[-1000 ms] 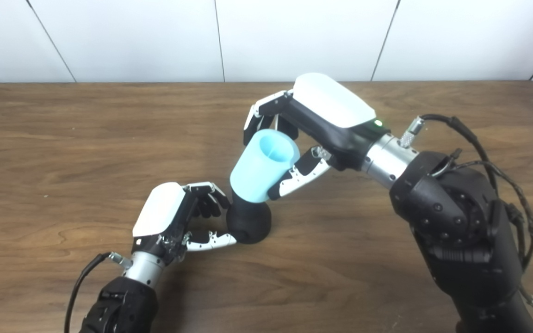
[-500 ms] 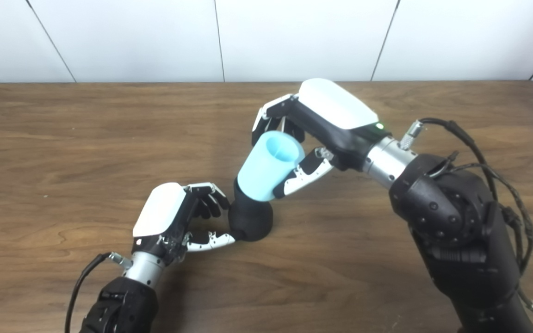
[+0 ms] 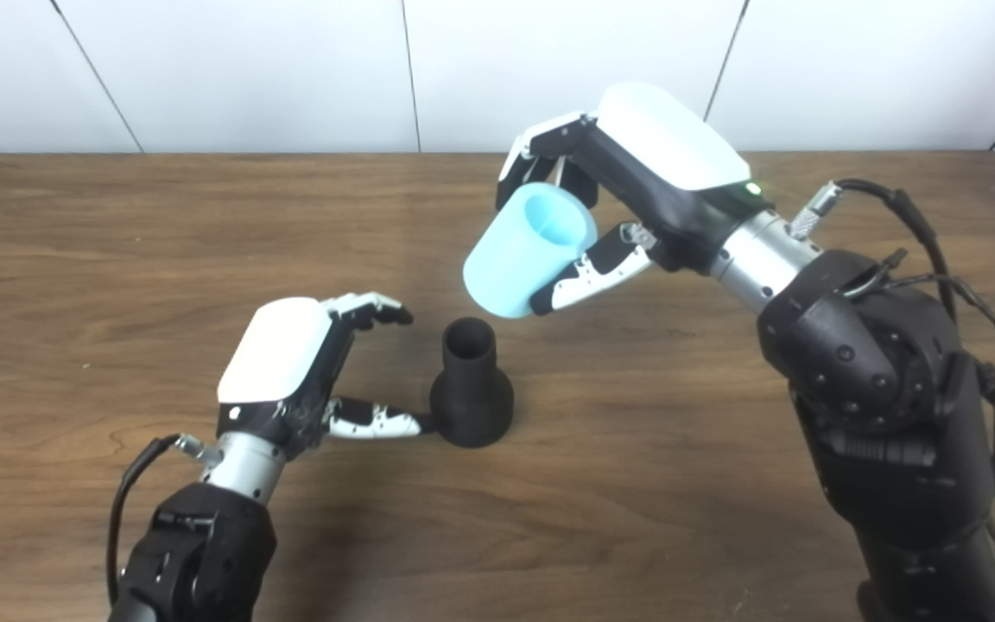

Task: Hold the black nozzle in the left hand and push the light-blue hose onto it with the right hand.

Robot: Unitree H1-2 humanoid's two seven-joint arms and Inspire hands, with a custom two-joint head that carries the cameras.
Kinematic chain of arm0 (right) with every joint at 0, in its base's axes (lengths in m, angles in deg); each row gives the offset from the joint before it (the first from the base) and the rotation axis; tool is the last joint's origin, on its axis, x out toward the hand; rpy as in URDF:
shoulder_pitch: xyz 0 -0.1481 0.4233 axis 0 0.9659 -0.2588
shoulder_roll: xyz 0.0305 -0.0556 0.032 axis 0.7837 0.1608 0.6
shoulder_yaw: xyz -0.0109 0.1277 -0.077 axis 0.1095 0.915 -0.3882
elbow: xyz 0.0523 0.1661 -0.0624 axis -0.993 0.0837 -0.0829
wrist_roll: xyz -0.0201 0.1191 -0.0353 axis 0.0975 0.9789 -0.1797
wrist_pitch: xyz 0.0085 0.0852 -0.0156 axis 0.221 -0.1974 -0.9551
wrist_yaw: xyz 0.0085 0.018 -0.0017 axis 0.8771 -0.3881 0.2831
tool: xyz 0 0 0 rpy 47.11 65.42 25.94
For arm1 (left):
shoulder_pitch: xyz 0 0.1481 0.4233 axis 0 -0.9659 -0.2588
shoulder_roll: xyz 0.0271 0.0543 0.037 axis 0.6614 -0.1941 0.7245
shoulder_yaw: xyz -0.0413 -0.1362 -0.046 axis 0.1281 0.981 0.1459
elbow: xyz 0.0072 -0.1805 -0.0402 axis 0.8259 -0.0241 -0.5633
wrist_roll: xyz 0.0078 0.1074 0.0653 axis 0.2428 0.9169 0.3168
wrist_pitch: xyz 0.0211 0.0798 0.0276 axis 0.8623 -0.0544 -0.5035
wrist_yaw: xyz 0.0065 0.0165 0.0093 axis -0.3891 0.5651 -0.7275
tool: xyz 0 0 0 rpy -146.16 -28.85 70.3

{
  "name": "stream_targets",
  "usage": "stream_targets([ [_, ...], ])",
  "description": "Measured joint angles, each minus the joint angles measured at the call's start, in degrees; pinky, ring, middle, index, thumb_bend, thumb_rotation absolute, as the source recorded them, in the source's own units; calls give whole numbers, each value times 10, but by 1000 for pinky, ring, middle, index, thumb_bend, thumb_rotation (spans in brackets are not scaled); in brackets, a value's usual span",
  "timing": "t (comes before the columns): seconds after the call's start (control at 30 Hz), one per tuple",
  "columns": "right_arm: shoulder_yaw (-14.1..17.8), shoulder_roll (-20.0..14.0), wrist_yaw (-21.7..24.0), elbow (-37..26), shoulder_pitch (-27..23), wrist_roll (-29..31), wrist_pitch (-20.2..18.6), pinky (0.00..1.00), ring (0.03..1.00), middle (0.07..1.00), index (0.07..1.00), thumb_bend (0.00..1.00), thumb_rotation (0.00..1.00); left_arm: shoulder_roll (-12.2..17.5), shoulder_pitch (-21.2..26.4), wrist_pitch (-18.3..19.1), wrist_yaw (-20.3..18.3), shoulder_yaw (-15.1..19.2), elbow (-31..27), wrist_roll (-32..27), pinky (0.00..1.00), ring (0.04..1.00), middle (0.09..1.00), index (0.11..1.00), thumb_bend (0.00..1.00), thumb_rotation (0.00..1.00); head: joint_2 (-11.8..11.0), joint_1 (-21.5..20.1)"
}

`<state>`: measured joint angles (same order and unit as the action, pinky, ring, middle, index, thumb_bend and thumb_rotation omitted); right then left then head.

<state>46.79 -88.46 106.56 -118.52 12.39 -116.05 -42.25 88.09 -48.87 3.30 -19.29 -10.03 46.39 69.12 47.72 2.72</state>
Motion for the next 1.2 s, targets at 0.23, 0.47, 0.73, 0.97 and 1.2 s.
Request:
stream_targets([
  [0.23,6,-12,-12,22,0,8,9,403,401,516,499,501,0,-8,8,0,-24,3,0,4,717,774,778,773,1000,351,-1,-1],
  [0.47,5,-12,-14,23,0,7,14,408,396,509,514,500,0,-16,21,1,-66,-5,1,-3,705,765,762,749,1000,316,1,-4],
  [0.73,5,-12,-15,24,0,6,15,394,397,512,509,500,0,-19,29,2,-83,-7,30,-33,637,733,743,730,981,307,2,-3],
  [0.97,3,-11,-20,25,2,5,18,397,404,510,510,501,0,-21,32,2,-78,-13,58,-43,624,723,730,707,961,285,2,-7],
  [1.2,3,-11,-21,25,3,0,18,389,397,502,501,501,0,-25,33,0,-33,-23,87,-45,599,701,715,688,924,280,2,-6],
])
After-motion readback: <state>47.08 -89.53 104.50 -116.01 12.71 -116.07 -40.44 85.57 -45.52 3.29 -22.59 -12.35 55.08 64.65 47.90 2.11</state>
